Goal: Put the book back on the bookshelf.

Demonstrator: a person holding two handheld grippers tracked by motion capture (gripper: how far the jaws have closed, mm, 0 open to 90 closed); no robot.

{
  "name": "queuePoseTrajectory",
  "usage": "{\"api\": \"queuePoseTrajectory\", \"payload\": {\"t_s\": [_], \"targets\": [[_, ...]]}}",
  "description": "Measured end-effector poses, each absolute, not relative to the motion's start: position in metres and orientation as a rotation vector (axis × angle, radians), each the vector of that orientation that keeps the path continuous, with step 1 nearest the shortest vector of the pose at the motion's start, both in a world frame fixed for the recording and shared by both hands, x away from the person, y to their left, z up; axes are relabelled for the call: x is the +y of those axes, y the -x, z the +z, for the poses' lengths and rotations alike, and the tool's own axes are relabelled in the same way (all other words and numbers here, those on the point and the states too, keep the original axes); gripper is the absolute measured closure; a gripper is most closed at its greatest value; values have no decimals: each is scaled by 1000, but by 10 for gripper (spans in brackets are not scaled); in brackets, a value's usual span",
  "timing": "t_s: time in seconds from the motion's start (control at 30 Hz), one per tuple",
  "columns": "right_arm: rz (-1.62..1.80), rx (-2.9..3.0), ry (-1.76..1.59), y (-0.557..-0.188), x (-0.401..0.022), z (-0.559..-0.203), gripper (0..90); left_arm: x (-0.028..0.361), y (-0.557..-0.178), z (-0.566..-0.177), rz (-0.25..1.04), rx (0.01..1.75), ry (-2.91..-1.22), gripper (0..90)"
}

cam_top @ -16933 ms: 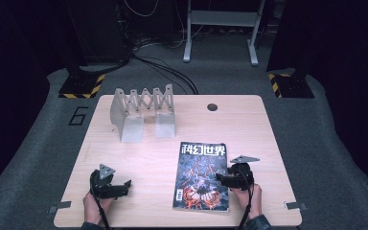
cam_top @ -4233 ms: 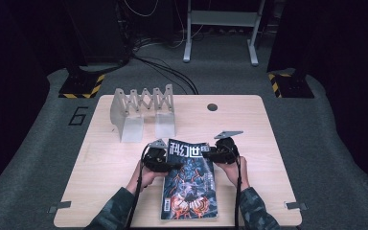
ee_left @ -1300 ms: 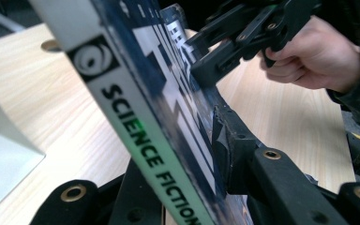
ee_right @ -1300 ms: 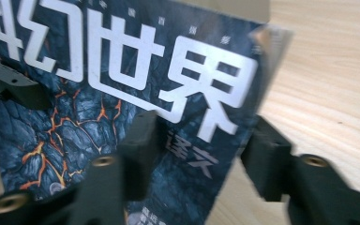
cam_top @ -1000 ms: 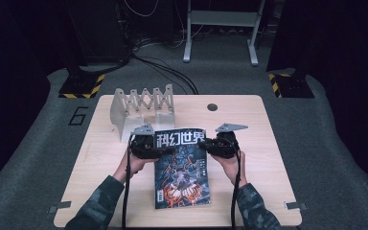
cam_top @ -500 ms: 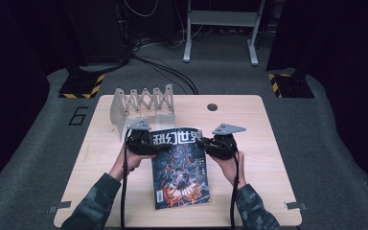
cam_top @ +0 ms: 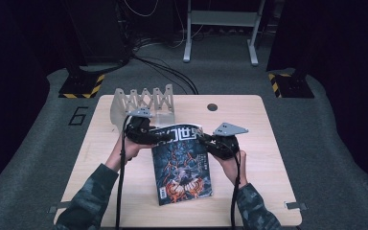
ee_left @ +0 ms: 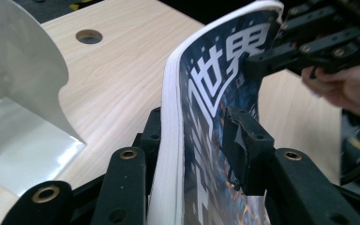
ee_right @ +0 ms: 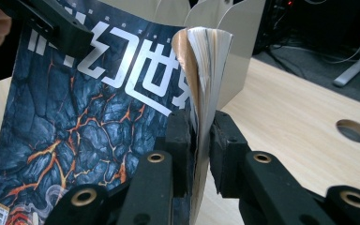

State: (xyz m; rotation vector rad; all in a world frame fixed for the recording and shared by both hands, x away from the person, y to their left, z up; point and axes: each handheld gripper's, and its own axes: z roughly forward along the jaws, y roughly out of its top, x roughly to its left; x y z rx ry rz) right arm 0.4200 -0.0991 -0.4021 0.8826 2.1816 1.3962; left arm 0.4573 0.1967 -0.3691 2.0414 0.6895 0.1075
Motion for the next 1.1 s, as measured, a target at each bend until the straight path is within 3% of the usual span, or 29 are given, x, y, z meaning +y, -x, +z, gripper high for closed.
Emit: {"api": "queuePoseTrajectory", "payload": {"t_s": [0.3, 0.83, 1.1], "targets": [[1384, 2123, -818, -414, -102, -399, 785, 186, -454, -361, 209, 625, -2107, 717], [1441, 2024, -781, -405, -110, -386, 798, 180, -436, -342, 346, 515, -2040, 759], [1452, 2012, -769, -405, -111, -386, 799, 178, -445, -343, 303, 517, -2067, 684]]}}
